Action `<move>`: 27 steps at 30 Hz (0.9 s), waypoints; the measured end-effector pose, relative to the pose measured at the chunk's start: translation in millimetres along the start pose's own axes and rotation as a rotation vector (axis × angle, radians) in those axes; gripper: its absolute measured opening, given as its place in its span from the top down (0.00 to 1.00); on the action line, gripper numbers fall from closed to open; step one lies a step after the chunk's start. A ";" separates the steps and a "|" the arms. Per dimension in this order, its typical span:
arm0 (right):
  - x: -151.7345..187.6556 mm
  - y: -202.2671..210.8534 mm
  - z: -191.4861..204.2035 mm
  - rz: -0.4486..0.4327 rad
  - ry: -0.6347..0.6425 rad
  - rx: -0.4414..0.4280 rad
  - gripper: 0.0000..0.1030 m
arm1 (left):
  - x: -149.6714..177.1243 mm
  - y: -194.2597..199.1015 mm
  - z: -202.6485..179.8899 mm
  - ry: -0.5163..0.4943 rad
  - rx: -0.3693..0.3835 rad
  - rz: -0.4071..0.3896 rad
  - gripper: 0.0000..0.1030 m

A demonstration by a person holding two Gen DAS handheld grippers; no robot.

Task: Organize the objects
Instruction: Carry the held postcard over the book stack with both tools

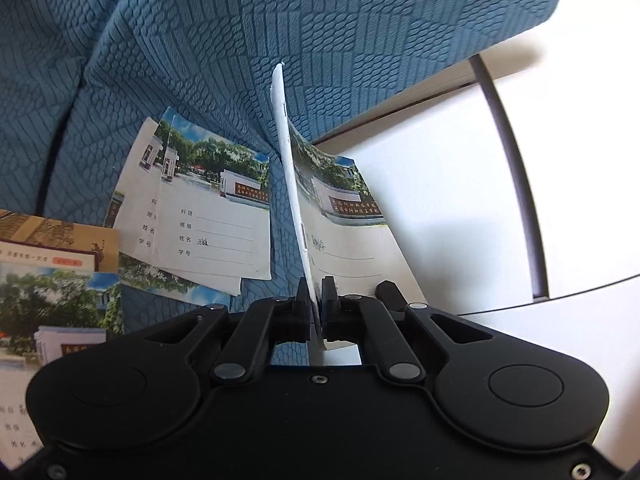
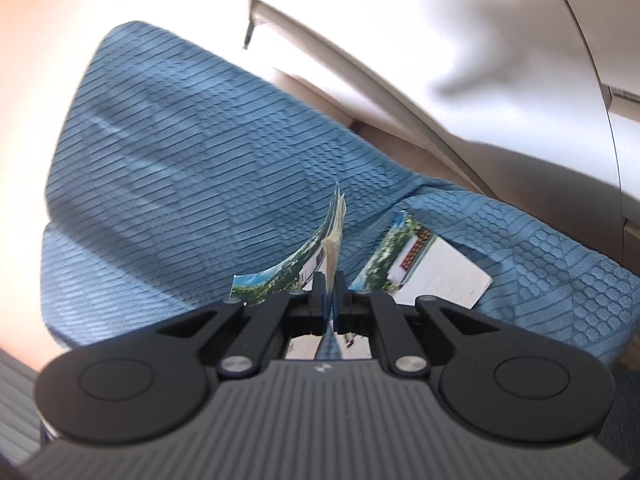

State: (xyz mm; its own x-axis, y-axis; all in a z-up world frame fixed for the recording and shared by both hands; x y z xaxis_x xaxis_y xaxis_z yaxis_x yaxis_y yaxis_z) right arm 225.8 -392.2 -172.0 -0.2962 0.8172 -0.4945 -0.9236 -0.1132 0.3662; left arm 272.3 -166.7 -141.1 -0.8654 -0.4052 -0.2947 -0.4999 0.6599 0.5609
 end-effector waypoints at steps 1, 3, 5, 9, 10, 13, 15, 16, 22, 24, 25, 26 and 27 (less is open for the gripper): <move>1.8 6.6 5.9 0.000 0.010 -0.006 0.95 | 1.6 9.9 -2.8 -0.006 0.004 -0.008 0.96; 6.1 17.9 18.1 -0.001 0.047 -0.016 0.95 | 4.8 26.4 -6.2 -0.021 0.004 -0.021 0.96; 12.1 29.0 27.9 -0.003 0.073 -0.015 0.95 | 8.1 44.2 -9.9 -0.036 0.006 -0.030 0.96; 26.0 52.1 44.9 0.001 0.086 -0.019 0.95 | 13.8 81.0 -18.0 -0.064 0.010 -0.051 0.96; 28.7 58.8 50.5 -0.003 0.092 -0.024 0.95 | 14.8 90.4 -19.6 -0.071 0.010 -0.057 0.96; 34.1 77.1 67.7 -0.018 0.100 -0.041 0.95 | 17.6 116.4 -23.9 -0.083 0.016 -0.076 0.96; 36.7 88.0 79.9 -0.034 0.115 -0.052 0.95 | 19.3 132.5 -26.9 -0.097 0.026 -0.089 0.96; 38.2 92.9 86.2 -0.038 0.119 -0.058 0.95 | 19.7 139.9 -27.4 -0.100 0.028 -0.094 0.96; 50.8 112.3 118.8 -0.050 0.156 -0.094 0.95 | 21.6 180.7 -21.0 -0.103 0.044 -0.126 0.95; 58.2 115.4 126.1 -0.047 0.172 -0.103 0.95 | 22.6 190.3 -13.4 -0.101 0.044 -0.134 0.95; 62.8 116.3 128.3 -0.045 0.179 -0.106 0.95 | 22.8 194.4 -9.5 -0.099 0.044 -0.137 0.95; 67.5 116.9 129.6 -0.042 0.182 -0.109 0.95 | 23.3 198.4 -5.3 -0.098 0.041 -0.140 0.95; 72.5 116.8 130.4 -0.036 0.184 -0.111 0.95 | 23.9 201.3 -0.3 -0.096 0.037 -0.142 0.95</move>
State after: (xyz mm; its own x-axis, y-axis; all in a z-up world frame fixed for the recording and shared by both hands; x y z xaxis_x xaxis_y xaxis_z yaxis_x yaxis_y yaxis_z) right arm 128.2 -272.5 -62.3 -0.2926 0.7062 -0.6448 -0.9525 -0.1557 0.2617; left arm 151.0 -43.8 -35.0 -0.7842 -0.4347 -0.4427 -0.6167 0.6241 0.4798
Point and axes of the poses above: each gripper's, at about its wrist camera, not at the fingertips, and y roughly against the way its jaws point, z to its left, x to its underside, the point moved 5 cm from there along -y, roughly the way its jaws point, and after that the axes turned 9 degrees about -z, right-handed, at the moved point
